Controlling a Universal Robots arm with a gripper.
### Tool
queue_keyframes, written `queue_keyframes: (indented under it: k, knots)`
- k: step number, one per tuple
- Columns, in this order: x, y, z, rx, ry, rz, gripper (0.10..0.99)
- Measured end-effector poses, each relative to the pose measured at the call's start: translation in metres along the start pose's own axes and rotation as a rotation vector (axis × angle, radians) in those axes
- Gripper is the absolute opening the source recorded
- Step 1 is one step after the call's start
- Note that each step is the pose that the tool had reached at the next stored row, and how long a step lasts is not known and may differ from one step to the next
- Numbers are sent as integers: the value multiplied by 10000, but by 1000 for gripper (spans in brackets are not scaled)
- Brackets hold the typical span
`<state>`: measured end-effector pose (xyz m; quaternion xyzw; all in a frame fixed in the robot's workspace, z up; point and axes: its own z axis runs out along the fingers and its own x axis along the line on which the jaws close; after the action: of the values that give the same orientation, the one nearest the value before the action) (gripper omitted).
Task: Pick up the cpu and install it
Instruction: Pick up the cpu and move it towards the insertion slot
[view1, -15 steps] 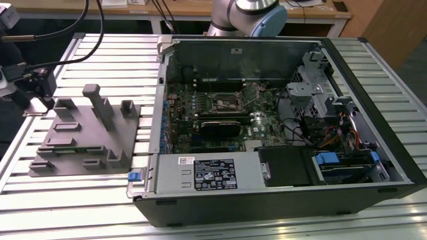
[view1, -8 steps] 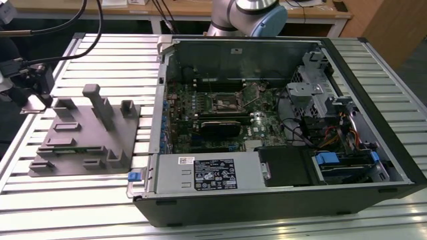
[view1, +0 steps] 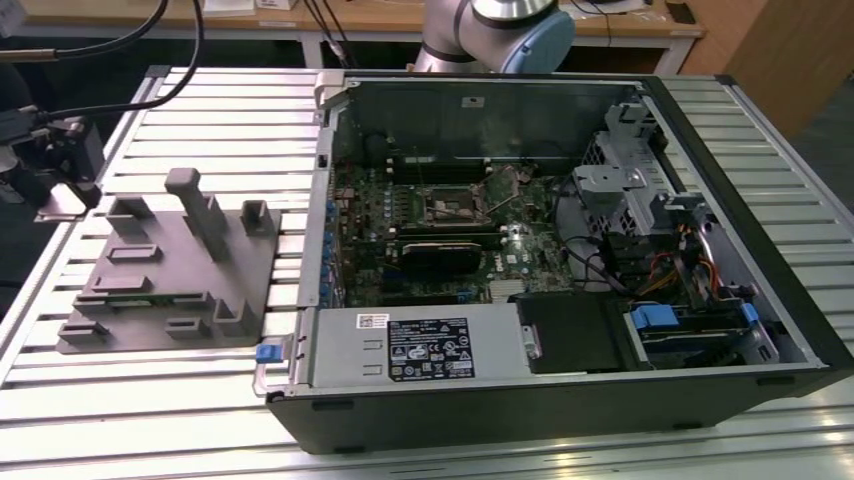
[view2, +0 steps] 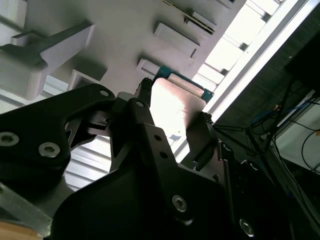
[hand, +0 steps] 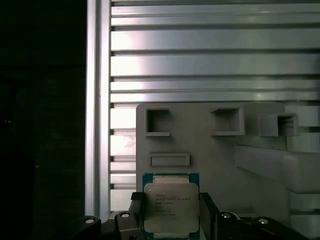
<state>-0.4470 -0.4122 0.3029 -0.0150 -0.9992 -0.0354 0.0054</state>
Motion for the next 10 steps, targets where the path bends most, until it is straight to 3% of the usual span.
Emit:
queue_keyframes:
  k: [10]
  knots:
    - [2, 12, -121, 0, 0, 0, 533]
